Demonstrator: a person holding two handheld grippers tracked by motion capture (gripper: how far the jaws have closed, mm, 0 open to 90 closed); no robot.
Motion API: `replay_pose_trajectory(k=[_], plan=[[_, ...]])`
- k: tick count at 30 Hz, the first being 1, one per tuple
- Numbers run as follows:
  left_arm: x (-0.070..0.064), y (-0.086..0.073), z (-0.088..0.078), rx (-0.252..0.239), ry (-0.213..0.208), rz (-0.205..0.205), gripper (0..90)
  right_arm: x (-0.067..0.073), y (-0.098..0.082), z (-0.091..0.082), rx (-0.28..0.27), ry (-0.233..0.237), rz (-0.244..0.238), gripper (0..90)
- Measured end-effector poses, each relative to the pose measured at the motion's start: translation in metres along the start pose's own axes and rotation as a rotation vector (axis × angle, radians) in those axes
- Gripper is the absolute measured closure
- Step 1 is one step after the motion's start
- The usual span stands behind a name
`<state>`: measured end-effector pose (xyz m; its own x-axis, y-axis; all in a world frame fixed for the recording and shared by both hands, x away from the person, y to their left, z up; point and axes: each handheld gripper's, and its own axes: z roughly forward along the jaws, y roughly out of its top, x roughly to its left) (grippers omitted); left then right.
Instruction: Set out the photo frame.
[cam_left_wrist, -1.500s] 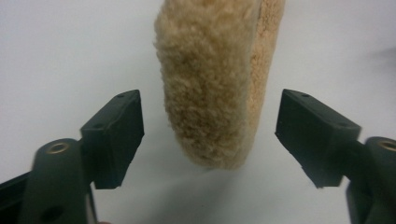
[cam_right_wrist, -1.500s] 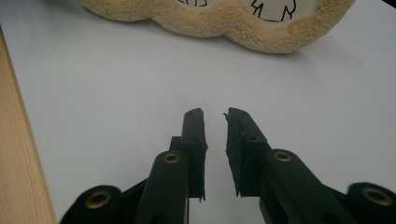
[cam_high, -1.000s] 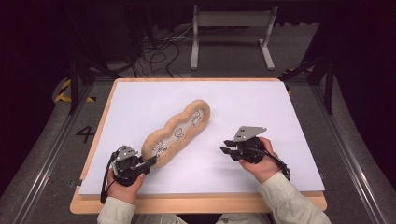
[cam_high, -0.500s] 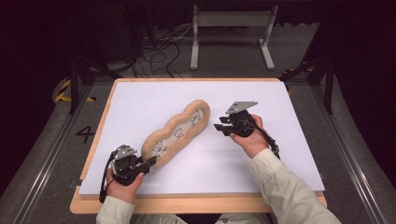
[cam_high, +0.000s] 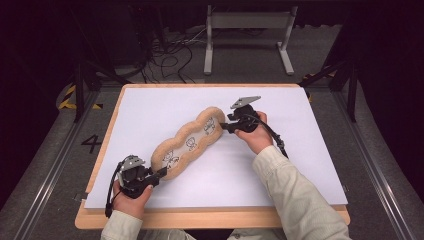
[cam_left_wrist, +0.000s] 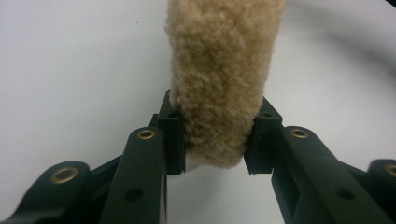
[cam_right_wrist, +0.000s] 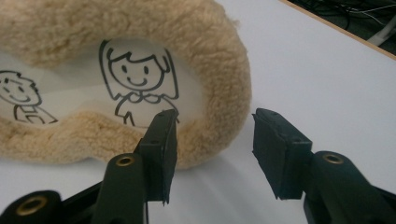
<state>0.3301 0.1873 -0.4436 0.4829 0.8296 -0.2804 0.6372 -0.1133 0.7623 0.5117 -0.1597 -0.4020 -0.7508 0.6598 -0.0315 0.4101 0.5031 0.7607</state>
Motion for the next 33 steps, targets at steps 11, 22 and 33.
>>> replay_pose_trajectory(k=[11,22,33], plan=[[0.002,0.001,0.0,0.006,-0.017,-0.008,66.0,-0.014,0.006,0.021,-0.022,0.071,0.016,54.7],[0.003,0.002,0.001,0.013,-0.026,-0.004,66.4,-0.017,0.008,0.021,-0.002,0.062,-0.019,71.2],[-0.005,0.015,0.003,0.007,-0.045,0.024,66.4,-0.013,-0.002,-0.014,-0.007,-0.005,-0.006,71.0]])
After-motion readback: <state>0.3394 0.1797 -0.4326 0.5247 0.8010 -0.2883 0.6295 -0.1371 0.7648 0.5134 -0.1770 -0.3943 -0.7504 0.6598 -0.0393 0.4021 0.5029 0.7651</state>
